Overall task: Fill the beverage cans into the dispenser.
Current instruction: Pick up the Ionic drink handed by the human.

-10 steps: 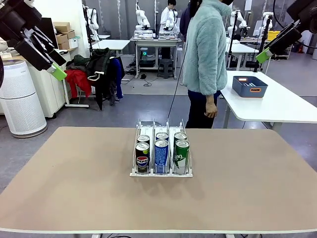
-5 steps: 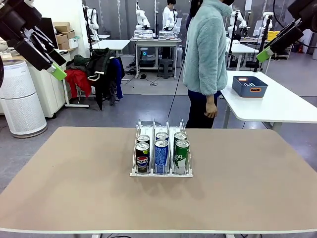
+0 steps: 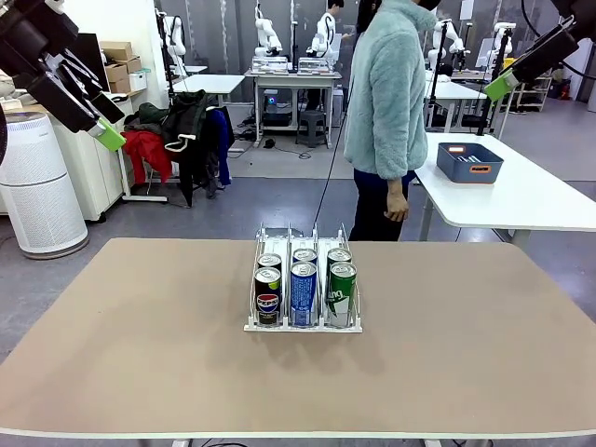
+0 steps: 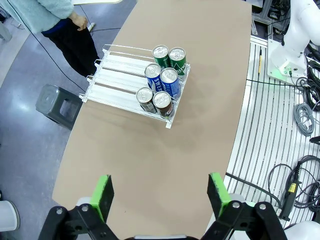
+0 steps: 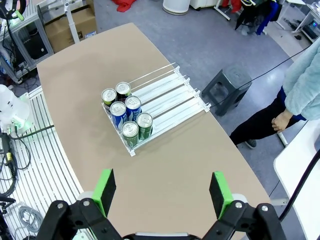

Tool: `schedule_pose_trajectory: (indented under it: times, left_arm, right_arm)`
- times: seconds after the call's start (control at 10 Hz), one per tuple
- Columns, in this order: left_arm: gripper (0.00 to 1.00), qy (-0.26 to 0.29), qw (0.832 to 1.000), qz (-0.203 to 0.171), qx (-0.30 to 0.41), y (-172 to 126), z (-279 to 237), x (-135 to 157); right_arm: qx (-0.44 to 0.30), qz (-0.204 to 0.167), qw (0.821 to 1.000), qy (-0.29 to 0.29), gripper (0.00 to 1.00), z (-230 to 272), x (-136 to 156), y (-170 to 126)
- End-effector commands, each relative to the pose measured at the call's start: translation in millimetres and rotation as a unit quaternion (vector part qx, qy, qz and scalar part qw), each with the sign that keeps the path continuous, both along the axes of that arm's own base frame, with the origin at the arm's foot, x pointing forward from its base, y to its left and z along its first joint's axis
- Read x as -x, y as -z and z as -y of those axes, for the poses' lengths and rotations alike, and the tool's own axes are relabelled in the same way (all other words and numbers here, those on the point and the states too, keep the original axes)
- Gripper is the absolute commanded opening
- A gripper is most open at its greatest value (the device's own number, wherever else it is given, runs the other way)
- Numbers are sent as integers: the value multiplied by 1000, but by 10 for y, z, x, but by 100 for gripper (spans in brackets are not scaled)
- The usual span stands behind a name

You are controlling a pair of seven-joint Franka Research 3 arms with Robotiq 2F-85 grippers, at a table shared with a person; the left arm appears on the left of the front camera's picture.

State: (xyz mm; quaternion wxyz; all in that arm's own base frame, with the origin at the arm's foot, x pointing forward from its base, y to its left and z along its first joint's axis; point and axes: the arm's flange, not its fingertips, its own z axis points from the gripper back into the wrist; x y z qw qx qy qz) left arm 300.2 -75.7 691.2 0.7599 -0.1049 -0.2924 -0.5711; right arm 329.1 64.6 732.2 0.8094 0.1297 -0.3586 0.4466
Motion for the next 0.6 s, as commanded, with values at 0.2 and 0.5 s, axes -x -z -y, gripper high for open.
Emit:
schedule_pose_trajectory:
  times: [0.2, 0.5]
  left_arm:
    - [100, 1, 1000, -4, 2, -9, -27, -11]
    - [100, -2, 1000, 5, 1, -58, -11, 8]
  right_arm:
    - [-26, -12, 1000, -3, 100, -21, 15, -30]
    - [-34, -20, 999, -9, 100, 16, 26, -41]
